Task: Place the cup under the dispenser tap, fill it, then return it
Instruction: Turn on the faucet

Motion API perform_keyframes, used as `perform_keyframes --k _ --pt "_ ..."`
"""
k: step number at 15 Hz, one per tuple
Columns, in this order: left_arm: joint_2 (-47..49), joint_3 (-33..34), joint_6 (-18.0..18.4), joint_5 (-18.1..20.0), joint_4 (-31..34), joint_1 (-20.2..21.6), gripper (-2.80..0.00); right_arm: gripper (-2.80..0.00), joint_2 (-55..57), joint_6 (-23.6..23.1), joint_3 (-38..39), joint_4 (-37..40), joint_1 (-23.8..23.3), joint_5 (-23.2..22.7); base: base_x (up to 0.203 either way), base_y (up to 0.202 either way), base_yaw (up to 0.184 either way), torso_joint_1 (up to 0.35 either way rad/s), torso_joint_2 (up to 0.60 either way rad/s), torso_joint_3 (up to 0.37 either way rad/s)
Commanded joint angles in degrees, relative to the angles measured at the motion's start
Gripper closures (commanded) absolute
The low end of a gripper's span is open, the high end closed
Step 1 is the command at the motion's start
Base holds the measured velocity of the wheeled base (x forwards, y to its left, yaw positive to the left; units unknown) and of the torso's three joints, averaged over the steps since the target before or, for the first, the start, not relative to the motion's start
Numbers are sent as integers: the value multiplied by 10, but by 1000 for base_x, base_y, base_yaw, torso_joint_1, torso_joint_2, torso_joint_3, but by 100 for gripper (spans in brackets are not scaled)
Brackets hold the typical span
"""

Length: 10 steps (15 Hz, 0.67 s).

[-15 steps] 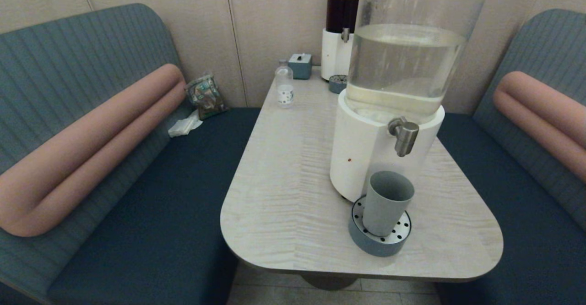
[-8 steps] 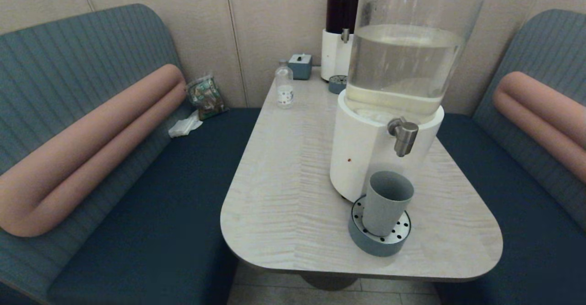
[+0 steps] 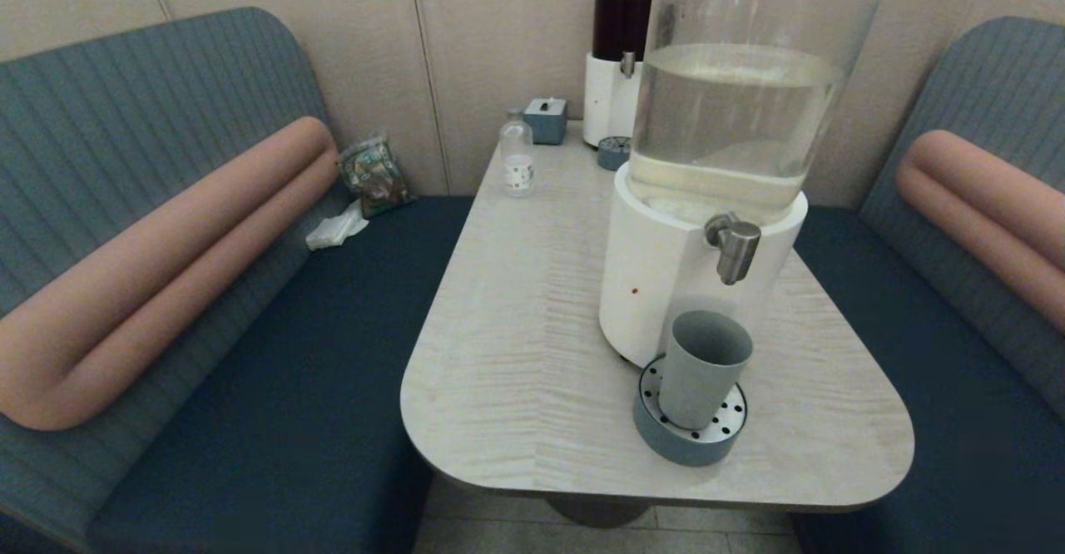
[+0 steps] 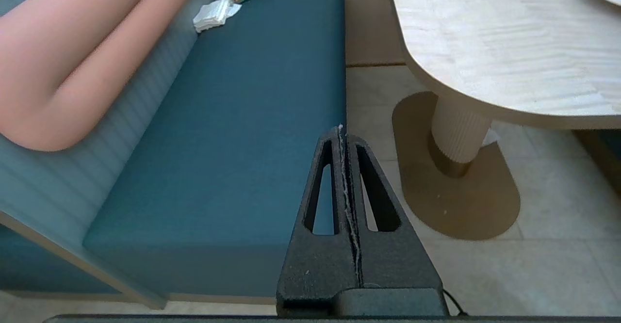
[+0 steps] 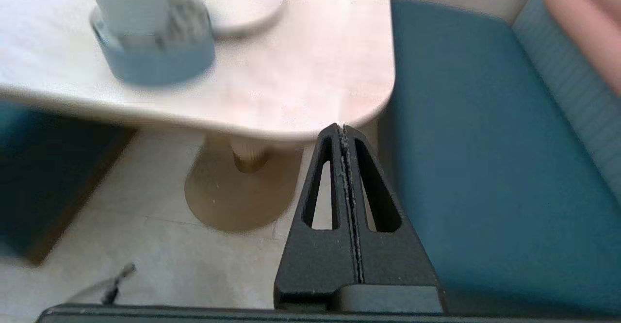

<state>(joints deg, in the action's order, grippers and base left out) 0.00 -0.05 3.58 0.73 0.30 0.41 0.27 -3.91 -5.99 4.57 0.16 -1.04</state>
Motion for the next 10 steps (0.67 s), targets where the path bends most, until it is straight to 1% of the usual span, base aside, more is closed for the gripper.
perform_keyframes --k 1,2,3,5,7,9,10 --pt "3 1 -1 0 0 0 0 0 22 10 -86 34 1 -7 0 0 0 0 0 0" --pt "2 1 -1 0 0 0 0 0 52 26 -161 61 1 -22 0 0 0 0 0 0" --pt "3 1 -1 0 0 0 0 0 106 45 -240 88 1 -46 0 0 0 0 0 0" --pt "2 1 -1 0 0 0 0 0 249 72 -378 131 1 -86 0 0 0 0 0 0" --pt "2 1 -1 0 0 0 0 0 414 88 -531 186 2 -120 0 0 0 0 0 0" --pt "3 1 -1 0 0 0 0 0 547 81 -641 247 3 -140 0 0 0 0 0 0" --pt "2 1 0 0 0 0 0 0 603 63 -685 281 4 -141 0 0 0 0 0 0"
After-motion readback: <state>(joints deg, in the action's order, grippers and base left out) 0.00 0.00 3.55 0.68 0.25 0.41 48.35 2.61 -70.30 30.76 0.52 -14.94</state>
